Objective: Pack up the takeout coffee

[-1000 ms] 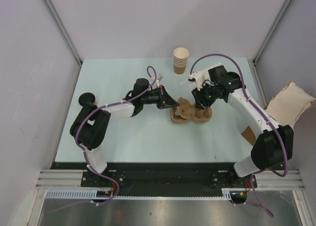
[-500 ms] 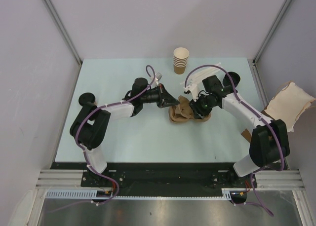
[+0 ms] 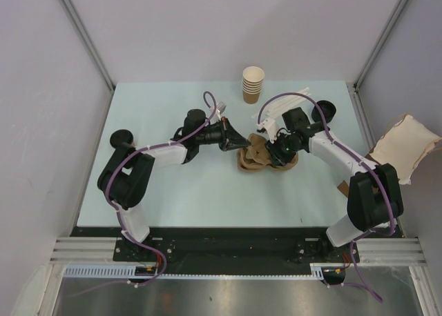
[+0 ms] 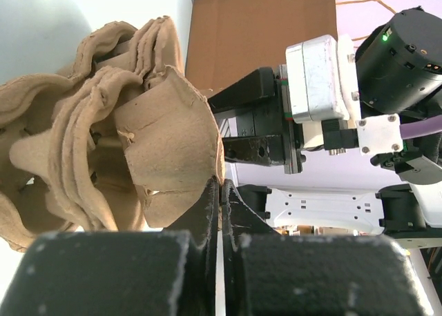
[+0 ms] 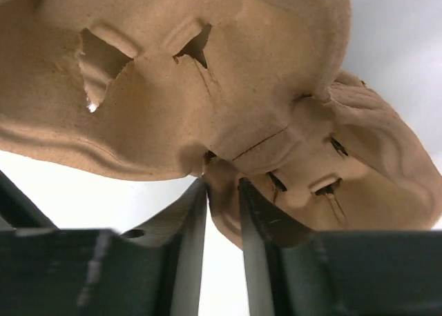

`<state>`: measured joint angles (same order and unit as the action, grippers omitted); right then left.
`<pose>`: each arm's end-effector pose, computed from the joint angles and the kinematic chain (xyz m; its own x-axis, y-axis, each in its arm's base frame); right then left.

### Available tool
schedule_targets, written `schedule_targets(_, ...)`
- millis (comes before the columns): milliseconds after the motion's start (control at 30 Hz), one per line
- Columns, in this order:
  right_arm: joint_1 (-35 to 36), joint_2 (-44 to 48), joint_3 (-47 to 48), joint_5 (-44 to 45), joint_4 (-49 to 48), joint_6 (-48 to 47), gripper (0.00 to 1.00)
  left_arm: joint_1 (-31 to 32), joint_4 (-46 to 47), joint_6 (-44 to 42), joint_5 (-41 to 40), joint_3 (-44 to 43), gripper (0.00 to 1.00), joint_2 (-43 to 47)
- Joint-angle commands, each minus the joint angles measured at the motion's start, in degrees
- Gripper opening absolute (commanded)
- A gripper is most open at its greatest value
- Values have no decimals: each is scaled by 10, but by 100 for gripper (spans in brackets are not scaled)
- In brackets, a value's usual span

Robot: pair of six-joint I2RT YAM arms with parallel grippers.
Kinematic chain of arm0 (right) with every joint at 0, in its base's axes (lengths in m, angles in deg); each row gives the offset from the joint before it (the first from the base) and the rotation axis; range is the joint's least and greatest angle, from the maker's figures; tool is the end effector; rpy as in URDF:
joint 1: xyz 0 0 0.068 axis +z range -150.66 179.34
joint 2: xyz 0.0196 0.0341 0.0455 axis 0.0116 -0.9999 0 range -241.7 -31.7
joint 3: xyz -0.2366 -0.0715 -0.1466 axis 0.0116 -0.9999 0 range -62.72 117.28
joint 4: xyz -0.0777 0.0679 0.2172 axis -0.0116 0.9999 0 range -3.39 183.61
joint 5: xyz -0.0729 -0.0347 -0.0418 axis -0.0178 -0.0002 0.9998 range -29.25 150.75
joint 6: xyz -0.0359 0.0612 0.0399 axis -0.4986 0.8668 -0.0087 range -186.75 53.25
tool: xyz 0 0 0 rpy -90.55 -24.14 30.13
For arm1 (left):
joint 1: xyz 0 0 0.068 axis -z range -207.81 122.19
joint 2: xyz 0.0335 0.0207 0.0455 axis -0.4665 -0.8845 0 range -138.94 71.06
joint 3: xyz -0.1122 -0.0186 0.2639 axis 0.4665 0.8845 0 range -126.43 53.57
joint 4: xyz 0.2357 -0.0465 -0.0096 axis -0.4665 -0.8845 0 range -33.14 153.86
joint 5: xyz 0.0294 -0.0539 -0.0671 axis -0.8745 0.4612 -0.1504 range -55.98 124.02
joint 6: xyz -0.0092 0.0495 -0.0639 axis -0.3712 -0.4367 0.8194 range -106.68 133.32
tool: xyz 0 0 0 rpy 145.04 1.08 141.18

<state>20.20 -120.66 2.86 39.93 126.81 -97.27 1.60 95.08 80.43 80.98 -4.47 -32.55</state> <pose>0.2762 0.1322 0.2338 -0.4769 -0.6898 -0.5448 -0.8391 0.5418 0.0484 0.3254 -0.2426 0.2376 -0.9610 -0.1801 -0.2100 0.1714 0.2082 -0.9629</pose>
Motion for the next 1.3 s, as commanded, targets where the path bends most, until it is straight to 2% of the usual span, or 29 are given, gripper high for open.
schedule_targets(0, -3, 1, 1, -4, -22, -1, 24, -6, 36, 8, 16, 5, 0, 12)
schedule_targets(67, -4, 7, 1, -7, -21, -1, 16, -7, 35, 7, 17, 6, 0, 12)
schedule_targets(100, -3, 9, 1, -8, -21, -1, 5, -8, 34, 7, 16, 6, 0, 12)
schedule_targets(133, -3, 13, 1, -12, -20, -2, 0, -8, 32, 5, 16, 6, 0, 12)
schedule_targets(400, -10, 24, 1, -40, -14, 8, 0, -8, 15, -17, 14, 13, 0, 12)
schedule_targets(467, -13, 23, 1, -40, -15, 11, 0, -10, -11, -36, 10, 13, 21, 14)
schedule_targets(533, -16, 22, 1, -44, -15, 12, 0, -13, -19, -46, 8, 21, 46, 16)
schedule_targets(633, -18, 23, 1, -45, -14, 12, 0, -22, -15, -50, 7, 35, 60, 20)
schedule_targets(733, -20, 20, 1, -47, -13, 13, 0, -28, -12, -52, 8, 44, 69, 24)
schedule_targets(1000, -21, 22, 2, -71, -10, 20, 0, -28, -37, -80, -7, 56, 72, 15)
schedule_targets(1267, -28, 20, 5, -92, -1, 28, 0, -24, -122, -144, -41, 50, 73, 10)
